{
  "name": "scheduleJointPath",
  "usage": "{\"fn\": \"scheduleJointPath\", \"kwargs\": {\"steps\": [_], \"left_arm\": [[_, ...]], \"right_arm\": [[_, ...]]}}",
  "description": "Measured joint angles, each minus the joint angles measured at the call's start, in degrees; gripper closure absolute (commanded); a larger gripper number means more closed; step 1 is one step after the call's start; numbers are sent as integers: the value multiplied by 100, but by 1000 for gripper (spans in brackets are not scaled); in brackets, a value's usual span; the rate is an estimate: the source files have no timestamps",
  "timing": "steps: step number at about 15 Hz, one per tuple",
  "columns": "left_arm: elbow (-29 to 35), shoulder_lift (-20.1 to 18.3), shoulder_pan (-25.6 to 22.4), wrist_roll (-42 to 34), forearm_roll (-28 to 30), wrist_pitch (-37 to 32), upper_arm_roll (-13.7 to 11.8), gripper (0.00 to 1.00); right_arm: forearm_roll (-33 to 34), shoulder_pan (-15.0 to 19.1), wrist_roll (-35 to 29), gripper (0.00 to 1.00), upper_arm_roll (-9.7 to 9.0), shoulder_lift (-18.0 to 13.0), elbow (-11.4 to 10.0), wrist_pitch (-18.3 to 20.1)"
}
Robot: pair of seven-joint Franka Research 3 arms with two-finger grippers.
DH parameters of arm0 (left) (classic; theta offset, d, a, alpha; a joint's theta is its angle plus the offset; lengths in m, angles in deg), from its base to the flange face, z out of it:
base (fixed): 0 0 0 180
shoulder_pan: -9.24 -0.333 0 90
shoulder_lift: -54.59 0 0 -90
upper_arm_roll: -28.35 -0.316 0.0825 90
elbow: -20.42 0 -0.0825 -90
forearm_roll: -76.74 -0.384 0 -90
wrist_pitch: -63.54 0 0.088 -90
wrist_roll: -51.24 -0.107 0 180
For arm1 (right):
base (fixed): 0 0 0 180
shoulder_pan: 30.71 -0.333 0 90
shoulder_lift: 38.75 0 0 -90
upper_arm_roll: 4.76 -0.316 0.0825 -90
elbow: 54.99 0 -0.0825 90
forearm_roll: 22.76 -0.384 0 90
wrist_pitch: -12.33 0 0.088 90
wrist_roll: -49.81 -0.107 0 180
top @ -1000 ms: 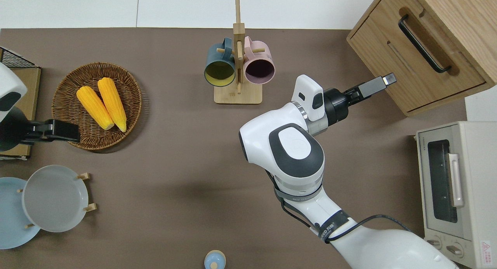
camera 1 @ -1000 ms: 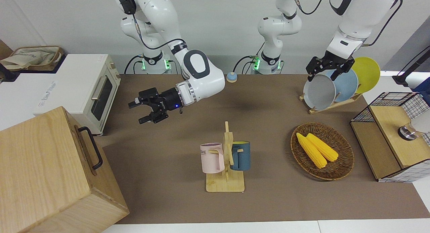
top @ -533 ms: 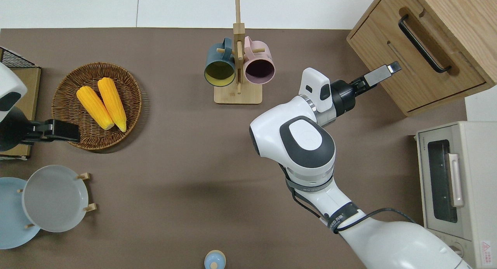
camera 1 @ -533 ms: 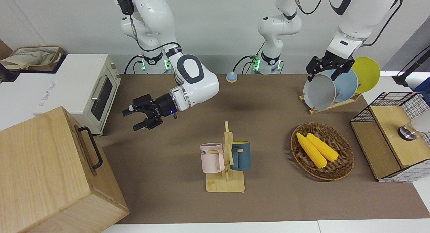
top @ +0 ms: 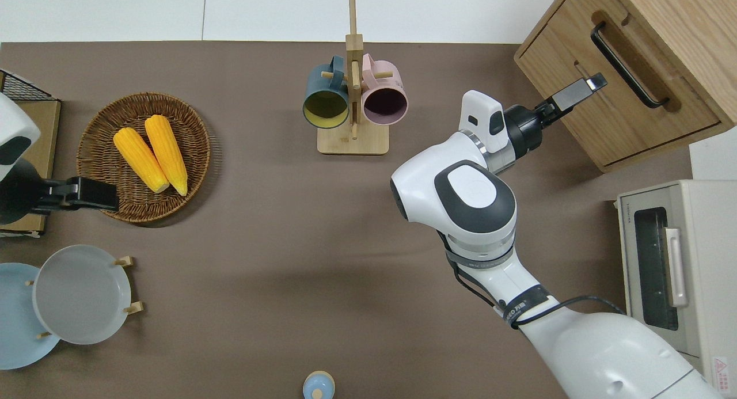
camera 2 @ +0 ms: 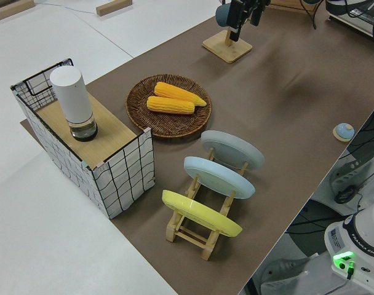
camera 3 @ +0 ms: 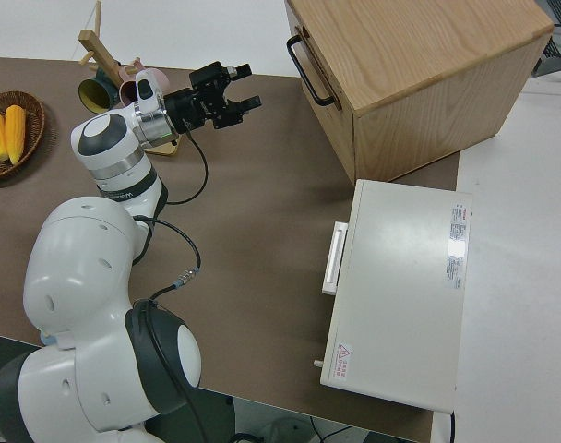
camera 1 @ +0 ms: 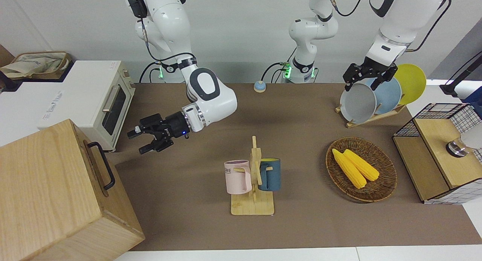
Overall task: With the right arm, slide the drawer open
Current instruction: 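Reach the right gripper forward to the black drawer handle, then close the right gripper on the black drawer handle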
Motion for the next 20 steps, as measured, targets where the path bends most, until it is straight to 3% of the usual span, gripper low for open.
{"fn": "scheduleJointPath", "kwargs": {"steps": [9,14,17,19,20], "left_arm": [[0,0,0,0,0,0,0,5],[0,0,0,0,0,0,0,2],[0,0,0,0,0,0,0,2],[0,0,0,0,0,0,0,2],[0,0,0,0,0,0,1,2]], "right_arm": [[424,155,0,25,621,170,10,-792],[496,282,2,59,646,206,12,-924],[535,319,7,194,648,206,12,-946],[567,345,9,430,648,207,13,-953],[581,350,10,479,649,207,13,-953]]}}
